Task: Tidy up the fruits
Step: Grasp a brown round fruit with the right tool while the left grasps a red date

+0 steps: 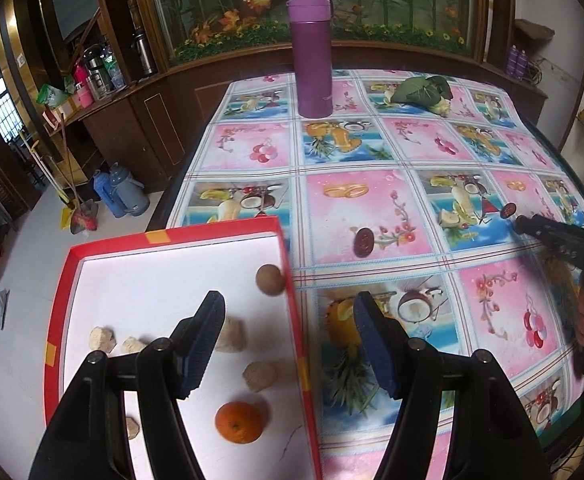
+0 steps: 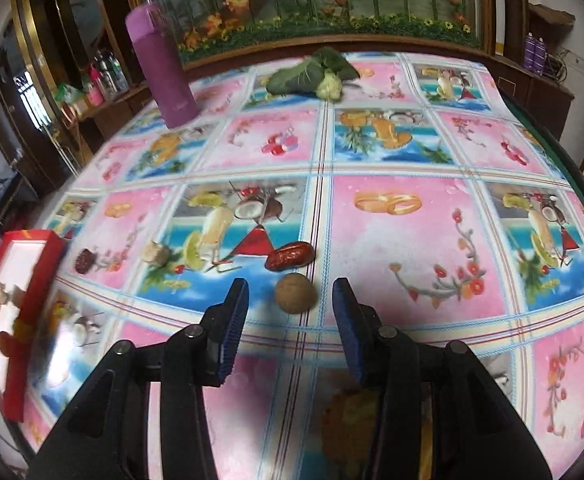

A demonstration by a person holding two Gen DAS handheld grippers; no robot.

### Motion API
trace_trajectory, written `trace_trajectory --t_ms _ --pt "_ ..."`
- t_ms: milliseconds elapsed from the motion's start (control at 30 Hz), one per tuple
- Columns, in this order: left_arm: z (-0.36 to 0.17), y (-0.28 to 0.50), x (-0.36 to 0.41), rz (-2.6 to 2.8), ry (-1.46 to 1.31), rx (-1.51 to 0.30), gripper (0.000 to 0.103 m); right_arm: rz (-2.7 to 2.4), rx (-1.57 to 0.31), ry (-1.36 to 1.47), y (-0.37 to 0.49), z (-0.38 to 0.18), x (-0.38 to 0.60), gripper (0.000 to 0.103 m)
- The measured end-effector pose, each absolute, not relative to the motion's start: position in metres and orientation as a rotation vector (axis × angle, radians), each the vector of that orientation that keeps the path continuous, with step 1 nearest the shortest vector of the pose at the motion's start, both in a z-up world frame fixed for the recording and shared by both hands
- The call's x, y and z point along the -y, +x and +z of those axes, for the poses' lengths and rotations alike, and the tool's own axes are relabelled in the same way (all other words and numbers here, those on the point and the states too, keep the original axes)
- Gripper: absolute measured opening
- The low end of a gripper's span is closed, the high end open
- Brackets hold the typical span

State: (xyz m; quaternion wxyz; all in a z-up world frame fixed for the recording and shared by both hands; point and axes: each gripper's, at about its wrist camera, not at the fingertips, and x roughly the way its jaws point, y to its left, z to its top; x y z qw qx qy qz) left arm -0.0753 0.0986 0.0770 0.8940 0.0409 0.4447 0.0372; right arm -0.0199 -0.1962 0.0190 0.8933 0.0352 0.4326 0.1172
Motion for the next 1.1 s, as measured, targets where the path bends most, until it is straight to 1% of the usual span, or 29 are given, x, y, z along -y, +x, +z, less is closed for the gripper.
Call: trace_trajectory --t_ms 67,167,200,267,400,567,833,900,967,1033,1100 --pt "0.076 -0.069 -0.095 0.079 0.089 -0.925 0.067 0.228 -0.913 0.053 -0.018 0.013 0.194 0.045" --pt "0.071 -0.056 -0.087 0.066 0.089 -0.938 0.067 0.219 -0.904 0.059 -0.017 0.012 0.198 0.034" --pt "0.068 -0.051 -0.084 0.060 0.088 -0.944 0.067 0.217 -0.912 0.056 -0.016 0.010 0.198 0.029" --pt "0.060 -0.039 -0.077 0.052 0.091 -0.961 0.067 0.206 -0.908 0.026 -0.016 0.009 0.196 0.024" --pt "0.046 -0.022 -0.064 0.039 0.113 -0.980 0.067 0.200 -0.900 0.033 -0.017 0.010 0.198 0.024" --pt "0.032 -0.005 -0.056 0.018 0.123 -0.993 0.067 0.197 -0.856 0.135 -0.019 0.022 0.218 0.024" --pt "0.015 0.014 -0.049 -0.002 0.091 -1.024 0.066 0.196 -0.838 0.188 -0.022 0.030 0.223 0.024" --pt "0.013 0.018 -0.051 -0.003 0.069 -1.022 0.061 0.199 -0.834 0.194 -0.022 0.031 0.224 0.024" --pt "0.011 0.021 -0.051 -0.004 0.061 -1.025 0.049 0.199 -0.829 0.196 -0.023 0.031 0.224 0.024" --pt "0.007 0.023 -0.052 -0.024 0.041 -1.034 0.043 0.201 -0.825 0.197 -0.023 0.031 0.224 0.024" --pt "0.007 0.023 -0.054 -0.030 0.023 -1.026 0.042 0.202 -0.822 0.204 -0.023 0.032 0.224 0.024"
